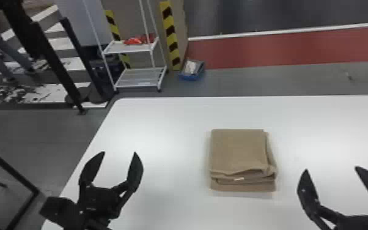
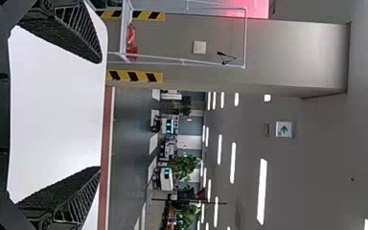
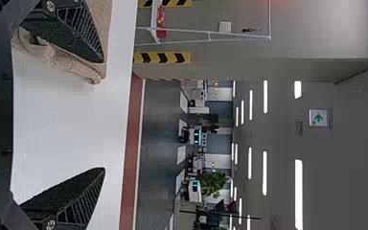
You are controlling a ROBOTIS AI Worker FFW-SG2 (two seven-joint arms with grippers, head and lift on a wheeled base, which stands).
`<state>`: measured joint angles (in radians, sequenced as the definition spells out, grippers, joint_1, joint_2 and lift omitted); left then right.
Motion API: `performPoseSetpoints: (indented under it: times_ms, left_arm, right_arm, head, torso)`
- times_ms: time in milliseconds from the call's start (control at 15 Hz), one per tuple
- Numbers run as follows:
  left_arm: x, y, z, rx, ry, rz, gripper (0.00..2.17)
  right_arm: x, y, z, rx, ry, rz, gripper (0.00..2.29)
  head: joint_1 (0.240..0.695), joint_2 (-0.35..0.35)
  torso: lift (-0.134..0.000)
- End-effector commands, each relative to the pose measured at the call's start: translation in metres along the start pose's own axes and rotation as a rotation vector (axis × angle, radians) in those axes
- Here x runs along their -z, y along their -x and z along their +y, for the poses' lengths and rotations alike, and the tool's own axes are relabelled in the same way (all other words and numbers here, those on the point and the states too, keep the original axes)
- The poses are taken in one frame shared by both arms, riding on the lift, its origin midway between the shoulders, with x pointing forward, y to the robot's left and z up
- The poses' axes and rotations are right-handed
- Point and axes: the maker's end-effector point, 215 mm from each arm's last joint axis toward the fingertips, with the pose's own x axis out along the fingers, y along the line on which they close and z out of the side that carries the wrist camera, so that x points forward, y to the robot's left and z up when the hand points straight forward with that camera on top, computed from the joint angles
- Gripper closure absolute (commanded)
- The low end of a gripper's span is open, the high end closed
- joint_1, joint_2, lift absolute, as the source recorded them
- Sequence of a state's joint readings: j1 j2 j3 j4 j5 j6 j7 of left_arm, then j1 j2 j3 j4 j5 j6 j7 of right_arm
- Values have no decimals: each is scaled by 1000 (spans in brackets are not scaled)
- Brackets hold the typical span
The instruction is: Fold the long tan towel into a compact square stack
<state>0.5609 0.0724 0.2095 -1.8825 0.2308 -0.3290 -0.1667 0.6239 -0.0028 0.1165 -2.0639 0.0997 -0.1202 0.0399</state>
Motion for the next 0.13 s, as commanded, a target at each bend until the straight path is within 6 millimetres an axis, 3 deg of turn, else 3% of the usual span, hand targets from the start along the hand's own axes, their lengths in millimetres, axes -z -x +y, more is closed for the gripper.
performPoseSetpoints:
  times_ms: [0, 67]
  left_arm:
    - [-4, 6, 2, -5, -5, -5, 83]
    - [-3, 6, 2, -6, -4, -2, 83]
  right_arm:
    - [-2, -1, 1, -1, 0, -4, 76]
    - [-3, -1, 1, -3, -1, -7, 76]
  head:
    - [695, 245]
    - [695, 247]
  torso:
    - [-122]
    - [-122]
